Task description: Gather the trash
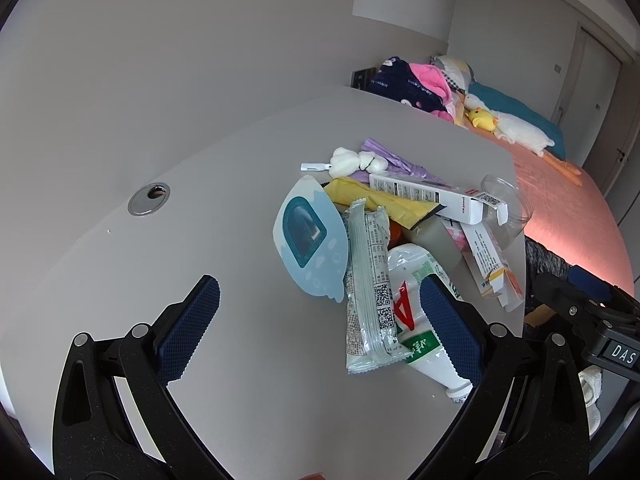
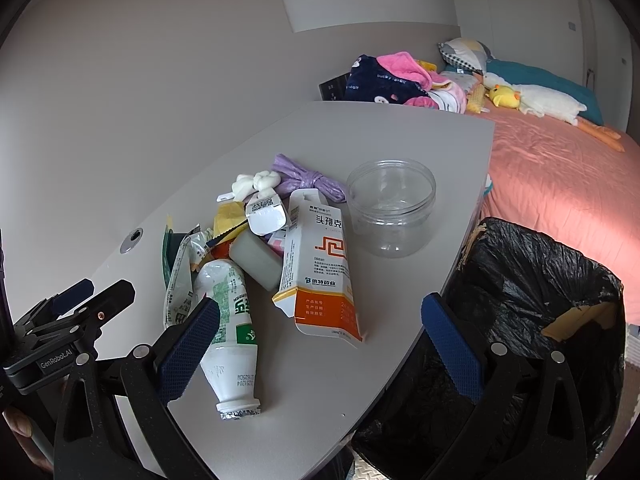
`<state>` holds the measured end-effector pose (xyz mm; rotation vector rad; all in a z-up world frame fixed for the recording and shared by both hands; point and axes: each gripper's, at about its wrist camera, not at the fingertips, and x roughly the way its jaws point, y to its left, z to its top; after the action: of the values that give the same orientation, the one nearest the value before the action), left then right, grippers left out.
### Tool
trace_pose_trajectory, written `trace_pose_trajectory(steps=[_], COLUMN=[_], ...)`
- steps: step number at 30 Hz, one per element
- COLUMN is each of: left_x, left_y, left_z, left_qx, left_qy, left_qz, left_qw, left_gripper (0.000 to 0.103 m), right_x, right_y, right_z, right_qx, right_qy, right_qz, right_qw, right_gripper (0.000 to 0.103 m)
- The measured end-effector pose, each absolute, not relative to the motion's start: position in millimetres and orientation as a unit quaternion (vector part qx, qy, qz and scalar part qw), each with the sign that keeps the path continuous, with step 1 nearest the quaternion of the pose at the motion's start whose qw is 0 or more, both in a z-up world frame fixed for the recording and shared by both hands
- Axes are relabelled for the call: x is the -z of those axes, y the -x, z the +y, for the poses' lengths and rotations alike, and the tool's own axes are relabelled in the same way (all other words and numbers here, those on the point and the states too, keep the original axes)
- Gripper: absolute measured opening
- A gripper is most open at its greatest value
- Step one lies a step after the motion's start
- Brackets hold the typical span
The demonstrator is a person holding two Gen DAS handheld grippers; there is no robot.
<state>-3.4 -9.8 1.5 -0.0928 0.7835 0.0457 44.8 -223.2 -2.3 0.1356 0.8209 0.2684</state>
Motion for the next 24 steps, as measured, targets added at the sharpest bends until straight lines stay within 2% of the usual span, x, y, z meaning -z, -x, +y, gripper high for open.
trace_pose_trajectory(steps=[13,18,24], left_x=[15,22,38], left_y=[-4,-10,-23], left_z=[-11,-12,-10], left_qx=[0.014,0.012,0.018], left_qy=[0.077,0.074,0.090], left_qz=[0.408,0.413,0.437], left_qw=[0.910,0.908,0.895], left_gripper=[0.097,0.097,0.083], right_x=[16,25,35], right_y=[-54,-64,-80], right_z=[-227,-225,-220], right_qx=[-0.134,-0.144,-0.146], right_qy=[-0.079,-0.087,-0.090], right_qz=[0.406,0.417,0.427], right_qw=[0.901,0.893,0.888], right_gripper=[0.100,0.088,0.084])
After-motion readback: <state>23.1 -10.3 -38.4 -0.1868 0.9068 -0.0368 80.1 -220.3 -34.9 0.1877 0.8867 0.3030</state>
